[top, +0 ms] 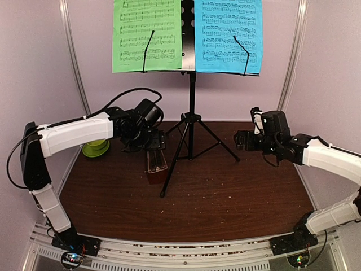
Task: Set up the instrument practice props
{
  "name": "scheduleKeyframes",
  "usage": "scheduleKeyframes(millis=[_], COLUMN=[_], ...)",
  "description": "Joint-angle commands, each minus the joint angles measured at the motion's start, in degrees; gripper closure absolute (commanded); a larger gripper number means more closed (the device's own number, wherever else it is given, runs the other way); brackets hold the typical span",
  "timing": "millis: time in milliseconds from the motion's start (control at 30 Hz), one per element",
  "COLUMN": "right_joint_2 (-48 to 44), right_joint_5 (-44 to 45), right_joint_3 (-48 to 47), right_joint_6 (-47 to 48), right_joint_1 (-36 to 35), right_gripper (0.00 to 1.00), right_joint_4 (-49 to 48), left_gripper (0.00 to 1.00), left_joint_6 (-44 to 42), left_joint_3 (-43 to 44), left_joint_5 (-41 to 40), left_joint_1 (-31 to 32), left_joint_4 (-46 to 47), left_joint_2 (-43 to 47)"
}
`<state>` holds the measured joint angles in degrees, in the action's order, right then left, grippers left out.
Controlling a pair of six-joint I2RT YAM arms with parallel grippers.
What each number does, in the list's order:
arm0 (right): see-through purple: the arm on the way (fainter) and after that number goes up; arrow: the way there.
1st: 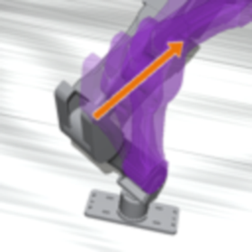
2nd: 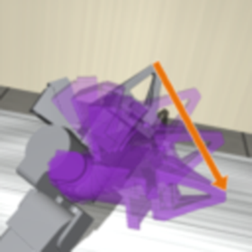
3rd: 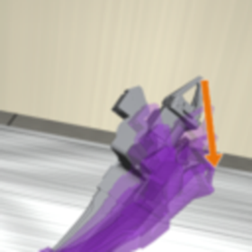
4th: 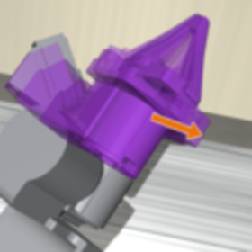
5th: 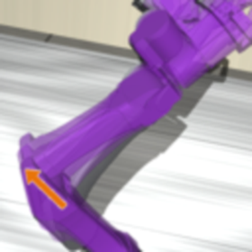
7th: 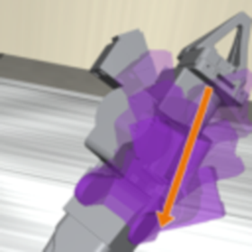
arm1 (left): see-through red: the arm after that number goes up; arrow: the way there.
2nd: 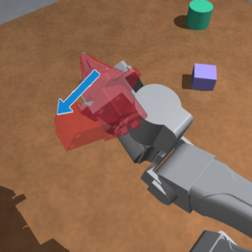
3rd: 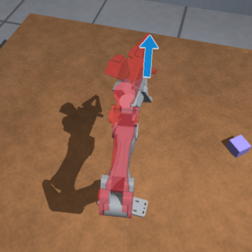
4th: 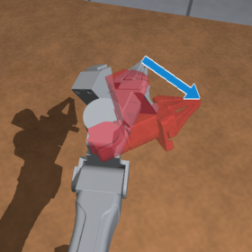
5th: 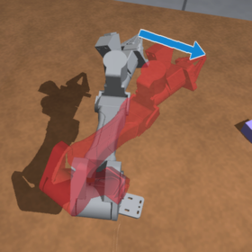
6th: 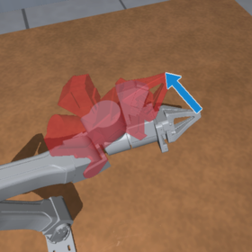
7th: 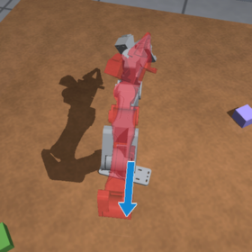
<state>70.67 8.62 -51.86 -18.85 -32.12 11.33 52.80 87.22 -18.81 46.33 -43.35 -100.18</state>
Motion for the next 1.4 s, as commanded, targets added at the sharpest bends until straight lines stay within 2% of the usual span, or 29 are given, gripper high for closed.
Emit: scheduleKeyframes(millis=[0,400,600,833,1100,1233,1367], right_joint_2=[-1.66,-1.39,-1.66,-1.60,-3.10,-3.91,-4.87], right_joint_5=[1.54,-6.33,-7.26,-7.98,-8.87,-9.32,-9.22], right_joint_3=[0.72,-0.13,-0.34,-0.76,1.09,2.43,3.43], right_joint_6=[-1.80,-3.78,-4.02,-3.48,-3.82,-4.09,-4.18], right_joint_1=[-0.05,-0.05,-0.14,-0.14,-0.14,-0.14,-0.14], right_gripper=[0.00,0.00,0.00,0.00,0.00,0.00,0.00], right_joint_4=[1.65,-0.92,-0.92,-0.74,-0.86,-0.87,-0.36], left_gripper=[0.20,0.48,0.57,0.72,0.75,0.76,0.77], left_joint_6=[4.13,3.79,0.71,-4.48,-14.20,-16.07,-20.20], left_joint_3=[0.92,-2.49,-3.50,-4.61,1.54,2.94,7.04], left_joint_5=[-3.08,-6.79,-9.63,-7.47,-3.82,-0.20,-0.48], left_joint_1=[-0.05,-0.50,-0.69,0.88,10.62,13.55,16.70], left_joint_4=[-4.92,-7.65,-9.80,-9.82,-8.47,-2.42,1.17], left_joint_2=[-0.74,3.09,9.33,16.40,19.10,17.26,12.23])
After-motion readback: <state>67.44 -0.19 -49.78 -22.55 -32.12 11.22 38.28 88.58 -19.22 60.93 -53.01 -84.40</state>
